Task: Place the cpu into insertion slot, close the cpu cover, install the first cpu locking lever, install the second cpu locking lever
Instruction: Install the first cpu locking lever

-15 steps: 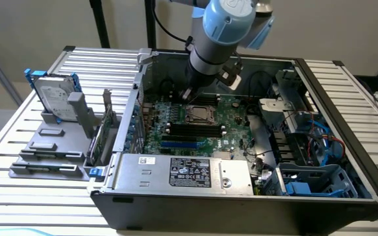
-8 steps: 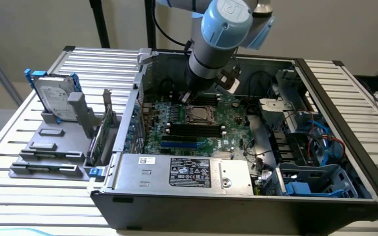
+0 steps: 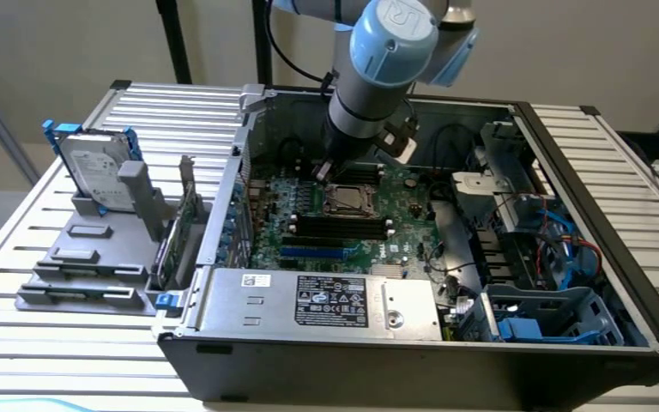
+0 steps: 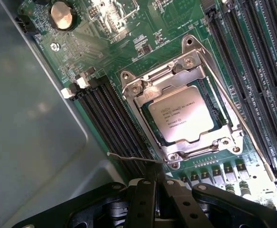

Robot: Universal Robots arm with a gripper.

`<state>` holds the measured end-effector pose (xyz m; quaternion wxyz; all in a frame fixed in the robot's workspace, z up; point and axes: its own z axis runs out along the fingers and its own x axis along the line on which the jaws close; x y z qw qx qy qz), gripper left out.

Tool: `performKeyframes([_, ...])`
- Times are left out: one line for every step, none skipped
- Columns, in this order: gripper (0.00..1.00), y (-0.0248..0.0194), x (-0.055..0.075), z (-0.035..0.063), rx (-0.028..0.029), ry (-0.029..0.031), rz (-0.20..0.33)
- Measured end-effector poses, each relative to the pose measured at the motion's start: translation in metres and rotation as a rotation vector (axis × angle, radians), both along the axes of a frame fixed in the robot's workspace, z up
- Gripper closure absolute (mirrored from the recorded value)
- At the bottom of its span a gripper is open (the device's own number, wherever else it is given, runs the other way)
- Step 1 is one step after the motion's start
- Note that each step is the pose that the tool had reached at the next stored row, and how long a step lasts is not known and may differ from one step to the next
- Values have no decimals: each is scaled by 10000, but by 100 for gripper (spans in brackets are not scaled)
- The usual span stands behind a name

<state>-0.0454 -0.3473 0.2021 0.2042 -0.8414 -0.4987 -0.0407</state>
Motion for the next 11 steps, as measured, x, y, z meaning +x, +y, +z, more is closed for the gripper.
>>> performKeyframes([89, 9, 0, 0, -16, 0, 0])
performKeyframes([89, 14, 0, 0, -47, 0, 0])
performKeyframes([89, 19, 0, -1, -80, 0, 1])
performKeyframes([89, 23, 0, -2, -114, 1, 1])
performKeyframes([89, 28, 0, -4, -144, 0, 1])
performKeyframes([89, 33, 0, -6, -173, 0, 0])
performKeyframes([89, 39, 1, -9, -197, 0, 0])
performKeyframes([89, 47, 3, -13, -217, 0, 1])
performKeyframes([89, 54, 7, -16, -237, 0, 1])
performKeyframes([89, 61, 12, -20, -254, -1, 1])
performKeyframes([89, 68, 18, -24, -272, 0, 1])
